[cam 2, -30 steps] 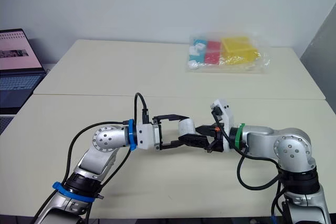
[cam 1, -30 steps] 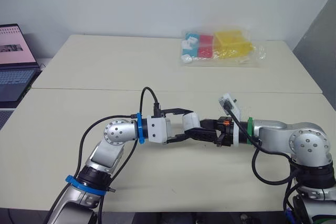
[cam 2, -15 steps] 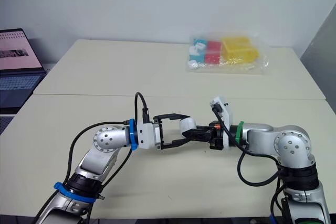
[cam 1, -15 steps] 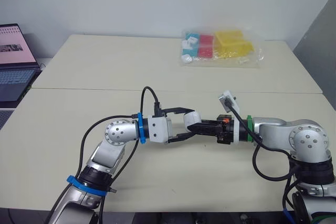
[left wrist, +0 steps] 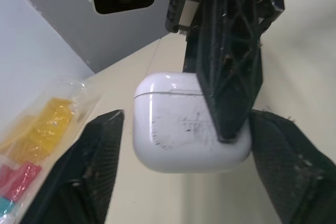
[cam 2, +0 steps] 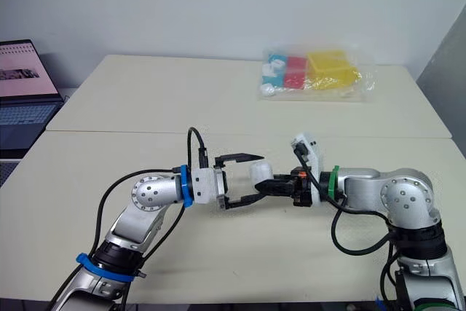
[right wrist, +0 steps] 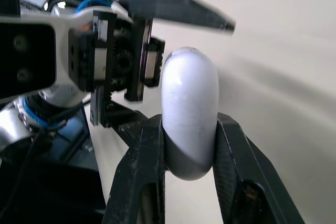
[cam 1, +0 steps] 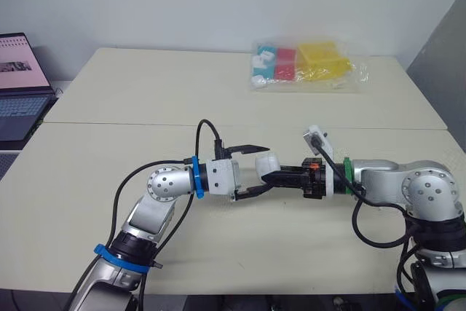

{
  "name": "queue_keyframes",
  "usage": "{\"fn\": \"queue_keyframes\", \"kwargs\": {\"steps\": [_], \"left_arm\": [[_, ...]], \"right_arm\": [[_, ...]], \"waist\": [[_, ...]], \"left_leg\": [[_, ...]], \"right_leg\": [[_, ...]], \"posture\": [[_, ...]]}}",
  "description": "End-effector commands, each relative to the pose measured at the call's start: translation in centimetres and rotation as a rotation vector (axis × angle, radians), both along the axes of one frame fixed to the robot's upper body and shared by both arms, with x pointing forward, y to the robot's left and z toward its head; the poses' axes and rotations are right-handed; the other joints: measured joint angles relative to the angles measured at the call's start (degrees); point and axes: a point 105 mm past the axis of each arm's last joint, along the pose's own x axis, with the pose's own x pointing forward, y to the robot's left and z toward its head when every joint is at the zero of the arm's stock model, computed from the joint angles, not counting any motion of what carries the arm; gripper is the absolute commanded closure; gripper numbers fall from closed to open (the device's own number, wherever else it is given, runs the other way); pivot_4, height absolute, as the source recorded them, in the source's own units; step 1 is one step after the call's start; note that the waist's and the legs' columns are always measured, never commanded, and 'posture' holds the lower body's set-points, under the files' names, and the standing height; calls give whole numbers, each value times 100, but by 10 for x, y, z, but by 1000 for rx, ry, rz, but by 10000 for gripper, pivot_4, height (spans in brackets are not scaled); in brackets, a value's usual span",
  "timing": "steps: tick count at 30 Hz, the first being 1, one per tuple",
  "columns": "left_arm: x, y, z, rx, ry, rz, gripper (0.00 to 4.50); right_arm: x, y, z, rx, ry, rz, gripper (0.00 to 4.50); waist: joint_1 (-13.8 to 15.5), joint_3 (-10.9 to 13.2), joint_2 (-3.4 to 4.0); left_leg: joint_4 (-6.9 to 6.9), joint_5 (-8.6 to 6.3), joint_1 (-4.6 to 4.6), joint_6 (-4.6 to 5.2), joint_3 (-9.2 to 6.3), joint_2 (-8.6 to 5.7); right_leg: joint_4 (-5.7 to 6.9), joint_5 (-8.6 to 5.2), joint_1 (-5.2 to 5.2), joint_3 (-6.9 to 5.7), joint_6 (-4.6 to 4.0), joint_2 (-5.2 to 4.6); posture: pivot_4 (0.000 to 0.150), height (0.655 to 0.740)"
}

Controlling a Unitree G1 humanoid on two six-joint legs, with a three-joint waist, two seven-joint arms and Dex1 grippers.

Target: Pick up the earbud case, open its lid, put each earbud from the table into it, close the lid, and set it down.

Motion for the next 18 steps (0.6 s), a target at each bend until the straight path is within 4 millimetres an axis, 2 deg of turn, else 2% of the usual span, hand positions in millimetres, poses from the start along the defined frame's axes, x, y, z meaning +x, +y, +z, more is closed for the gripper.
{"fn": "queue_keyframes", "kwargs": {"steps": [1,3,5,7,9,11,13,15,18], "left_arm": [[0,2,9,18,2,-8,0],[9,18,1,12,232,76,0],[11,38,-8,37,432,135,0],[1,49,-15,94,599,142,0],[-10,52,-17,157,707,128,0],[-16,50,-17,187,730,118,0],[-15,42,-12,176,753,126,0],[-12,24,-4,155,740,127,0],[-2,7,7,110,673,149,0]], "right_arm": [[-1,0,10,-10,-63,34,37138],[0,-3,13,-14,-65,45,37138],[2,-11,14,-55,-77,53,37138],[8,-21,16,-146,-138,49,37138],[12,-28,16,-263,-226,82,37138],[13,-31,15,-343,-289,127,37138],[16,-34,14,-504,-440,223,37138],[17,-32,11,-641,-567,333,37138],[15,-23,11,-645,-598,400,37138]], "waist": [[0,0,0],[-8,0,0],[-35,1,1],[-47,2,2],[-65,7,8],[-62,7,8],[-41,8,10],[-25,10,12],[-6,11,9]], "left_leg": [[0,0,-2,0,0,0],[0,0,-3,0,0,-1],[0,0,-9,0,0,2],[-1,0,-12,0,-1,2],[-1,0,-21,0,-2,1],[-1,0,-31,0,-2,1],[0,0,-43,0,-5,-2],[9,0,-70,0,-3,-4],[56,-3,-87,3,-4,-6]], "right_leg": [[0,0,-2,0,0,0],[0,0,-4,0,0,2],[5,-1,-12,0,1,3],[4,-1,-17,0,2,8],[3,-2,-28,-2,2,11],[0,-2,-37,-1,2,8],[-5,-2,-43,-3,3,6],[1,-2,-71,-2,3,5],[9,-1,-73,-2,3,17]], "posture": [[1500,7400],[1500,7400],[1500,7400],[1500,7400],[1500,7400],[1500,7400],[1500,7400],[1500,7400],[1500,7400]]}}
